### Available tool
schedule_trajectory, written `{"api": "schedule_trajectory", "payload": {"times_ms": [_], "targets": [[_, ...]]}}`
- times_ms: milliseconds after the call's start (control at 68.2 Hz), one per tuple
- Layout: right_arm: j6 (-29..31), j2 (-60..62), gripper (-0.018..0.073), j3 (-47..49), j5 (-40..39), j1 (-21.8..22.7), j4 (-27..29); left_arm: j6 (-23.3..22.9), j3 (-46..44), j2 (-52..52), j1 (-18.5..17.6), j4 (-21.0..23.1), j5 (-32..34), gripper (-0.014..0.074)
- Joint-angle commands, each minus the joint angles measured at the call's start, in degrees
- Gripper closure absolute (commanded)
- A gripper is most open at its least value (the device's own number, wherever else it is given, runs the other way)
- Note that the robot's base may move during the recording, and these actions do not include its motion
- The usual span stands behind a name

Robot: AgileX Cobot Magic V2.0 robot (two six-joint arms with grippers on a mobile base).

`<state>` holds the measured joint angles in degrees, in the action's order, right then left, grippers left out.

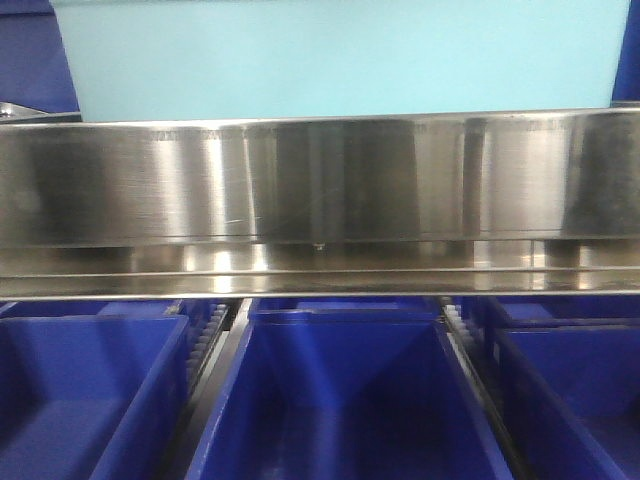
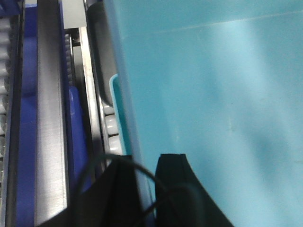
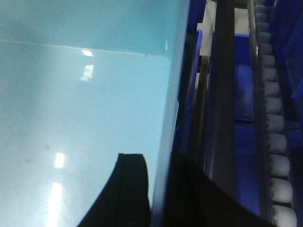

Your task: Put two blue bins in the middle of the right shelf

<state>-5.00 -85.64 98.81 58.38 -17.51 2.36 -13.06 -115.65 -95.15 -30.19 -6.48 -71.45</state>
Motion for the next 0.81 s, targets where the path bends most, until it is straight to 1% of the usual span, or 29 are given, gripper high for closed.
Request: {"api": "schedule_trajectory", "payload": {"times_ms": [0,176,381,425,469,513,543,557,601,616,631,675,689,704,748,792], "targets": [[1.0,-0.2,0.0712,0.4,-0.6,0.4,-1.0,0.8,-0.3,0.2,0.2,-0.9,1.5,0.0708],[1.0,-0.6,0.0712,0.4,1.6,0.4,-1.0,0.8,0.5,0.0,0.2,-1.2,1.5,0.0708],[1.0,-1.3,0.0712,0.4,2.7,0.4,-1.0,0.8,3.5,0.0,0.2,-1.6,1.5,0.0708],[1.0,-1.3,0.0709,0.4,2.8,0.4,-1.0,0.8,4.4,0.0,0.2,-1.6,1.5,0.0693],[1.0,-1.4,0.068,0.4,2.8,0.4,-1.0,0.8,4.9,0.0,0.2,-1.6,1.5,0.0659],[1.0,-1.4,0.0627,0.4,2.8,0.4,-1.0,0.8,5.1,0.0,0.2,-1.4,1.5,0.0622],[1.0,-1.4,0.0564,0.4,2.8,0.4,-1.0,0.8,5.1,0.0,0.2,-1.3,1.5,0.0573],[1.0,-1.4,0.055,0.4,2.8,0.4,-1.0,0.8,5.1,0.0,0.2,-1.3,1.5,0.0551],[1.0,-1.4,0.0452,0.4,3.0,0.4,-1.0,0.8,5.1,0.0,0.2,-1.3,1.5,0.0473],[1.0,-1.4,0.0399,0.4,3.1,0.4,-1.0,0.8,5.1,0.0,0.2,-1.3,1.5,0.0444],[1.0,-1.4,0.0382,0.4,3.2,0.4,-1.0,0.8,5.1,0.0,0.2,-1.3,1.5,0.0414],[1.0,-1.4,0.0271,0.5,3.2,0.4,-1.0,0.8,5.1,0.0,0.2,-1.3,1.5,0.0323],[1.0,-1.4,0.0216,0.5,3.2,0.4,-1.0,0.8,5.1,0.0,0.2,-1.3,1.5,0.0292],[1.0,-1.4,0.0199,0.5,3.2,0.4,-1.0,0.8,5.1,0.0,0.2,-1.3,1.5,0.0262],[1.0,-1.2,0.0102,0.5,3.2,0.4,-1.0,0.8,5.1,0.0,0.2,-1.3,1.5,0.0177],[1.0,-0.7,0.0027,0.5,3.2,0.4,-1.0,0.8,5.1,0.2,0.2,-1.3,1.5,0.0104]]}}
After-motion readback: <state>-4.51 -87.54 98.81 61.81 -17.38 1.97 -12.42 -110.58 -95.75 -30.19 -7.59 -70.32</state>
